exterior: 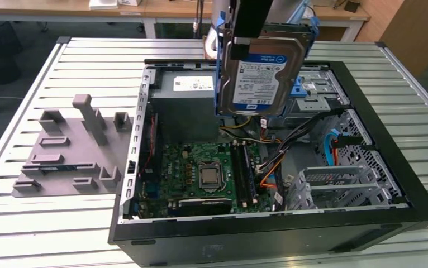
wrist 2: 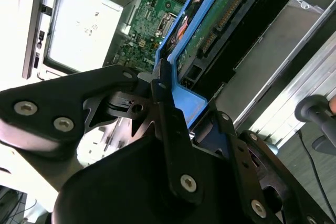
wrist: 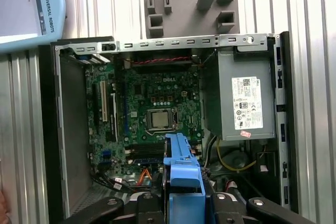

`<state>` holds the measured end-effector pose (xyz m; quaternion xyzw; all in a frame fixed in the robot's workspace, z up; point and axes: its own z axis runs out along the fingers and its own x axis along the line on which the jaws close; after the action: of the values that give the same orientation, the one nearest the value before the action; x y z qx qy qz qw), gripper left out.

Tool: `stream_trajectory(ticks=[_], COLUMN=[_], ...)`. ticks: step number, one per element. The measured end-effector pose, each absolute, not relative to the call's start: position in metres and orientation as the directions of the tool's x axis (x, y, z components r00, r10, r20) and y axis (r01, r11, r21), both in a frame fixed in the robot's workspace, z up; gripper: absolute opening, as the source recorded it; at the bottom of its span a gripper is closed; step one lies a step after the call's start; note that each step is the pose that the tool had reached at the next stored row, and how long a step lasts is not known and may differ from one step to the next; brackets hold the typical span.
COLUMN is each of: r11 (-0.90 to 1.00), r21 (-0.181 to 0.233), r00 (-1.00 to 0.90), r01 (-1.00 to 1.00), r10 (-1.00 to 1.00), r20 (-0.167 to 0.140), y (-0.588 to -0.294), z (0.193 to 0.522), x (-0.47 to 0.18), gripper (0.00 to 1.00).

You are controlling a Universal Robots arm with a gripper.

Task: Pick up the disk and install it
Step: 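Insert the disk into the insertion slot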

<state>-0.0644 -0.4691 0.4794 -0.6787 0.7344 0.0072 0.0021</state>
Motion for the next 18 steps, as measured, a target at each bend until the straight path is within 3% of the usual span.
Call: stream_trajectory(ticks=[18], r11=[0.079], r21=[0.008], r00=[-0.079], r01=[-0.997], r10=[-0.997], r20=[-0.013], y=[-0.491], z=[0.479], x=[-0.055], gripper=[0.36])
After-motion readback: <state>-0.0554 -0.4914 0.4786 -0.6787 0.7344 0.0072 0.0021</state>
